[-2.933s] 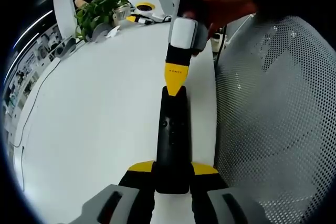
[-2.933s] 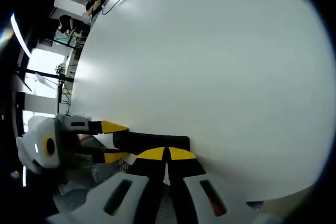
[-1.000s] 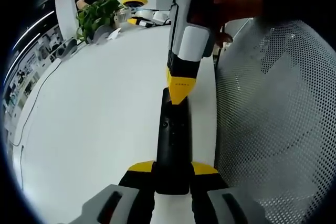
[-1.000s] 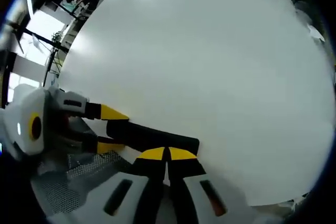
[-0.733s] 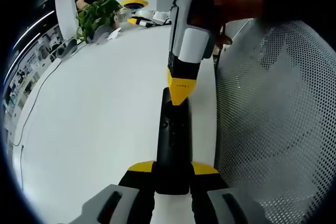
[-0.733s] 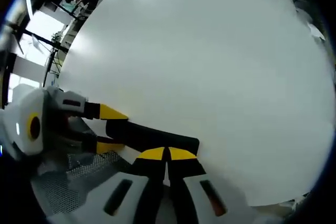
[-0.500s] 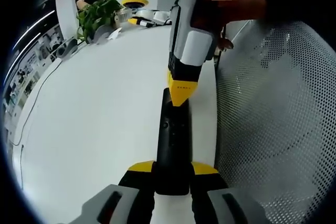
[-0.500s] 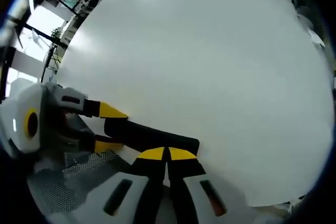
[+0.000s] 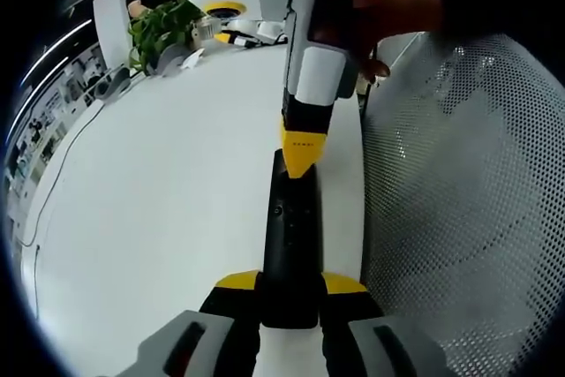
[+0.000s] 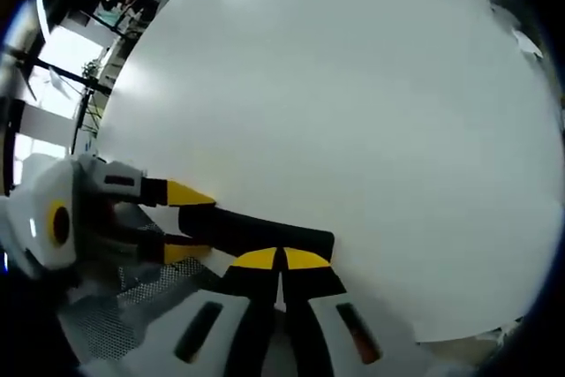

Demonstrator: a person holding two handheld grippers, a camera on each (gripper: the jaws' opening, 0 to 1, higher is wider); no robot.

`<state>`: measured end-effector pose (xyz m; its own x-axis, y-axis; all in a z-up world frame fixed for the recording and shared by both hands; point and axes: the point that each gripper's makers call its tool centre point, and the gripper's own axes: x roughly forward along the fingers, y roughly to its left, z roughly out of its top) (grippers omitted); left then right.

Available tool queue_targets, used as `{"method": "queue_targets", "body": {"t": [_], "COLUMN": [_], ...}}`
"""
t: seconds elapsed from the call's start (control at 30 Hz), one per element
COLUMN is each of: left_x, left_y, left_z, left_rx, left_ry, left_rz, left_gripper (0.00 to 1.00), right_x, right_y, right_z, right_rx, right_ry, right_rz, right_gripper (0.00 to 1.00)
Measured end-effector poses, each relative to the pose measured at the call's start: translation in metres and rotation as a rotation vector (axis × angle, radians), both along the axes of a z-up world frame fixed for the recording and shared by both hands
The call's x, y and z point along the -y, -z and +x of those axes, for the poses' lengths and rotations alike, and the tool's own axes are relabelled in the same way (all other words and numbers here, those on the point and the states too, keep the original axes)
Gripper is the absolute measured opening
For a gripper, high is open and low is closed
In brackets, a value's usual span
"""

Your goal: Press the specified remote control buttons in sequence, fully releasing each button before pressing the next.

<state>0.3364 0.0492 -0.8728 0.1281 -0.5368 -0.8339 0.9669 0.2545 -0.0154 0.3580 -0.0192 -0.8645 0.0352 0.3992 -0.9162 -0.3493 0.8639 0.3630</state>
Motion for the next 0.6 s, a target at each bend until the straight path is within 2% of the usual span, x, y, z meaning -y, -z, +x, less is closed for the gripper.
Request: {"method": "queue_targets", "body": {"t": [0.1, 0.27, 0.6], "left_x": [0.000, 0.000, 0.001], "left_y": [0.000, 0.000, 0.000], "left_z": [0.000, 0.000, 0.001], "left_rx": [0.000, -0.001, -0.001], "left_ry": [0.000, -0.004, -0.012], "left_rz": [0.000, 0.004, 0.003], "left_gripper": [0.25, 0.25, 0.25], "right_x": [0.002, -0.006, -0.012], "right_y": [0.000, 0.001, 0.001], "right_z": [0.008, 0.008, 0.009], "right_rx": [0.055, 0.057, 0.108], "right_ry": [-0.011, -0.025, -0.086], "right_rz": [-0.018, 0.001, -0.005], "right_gripper": [0.00, 0.00, 0.00]}}
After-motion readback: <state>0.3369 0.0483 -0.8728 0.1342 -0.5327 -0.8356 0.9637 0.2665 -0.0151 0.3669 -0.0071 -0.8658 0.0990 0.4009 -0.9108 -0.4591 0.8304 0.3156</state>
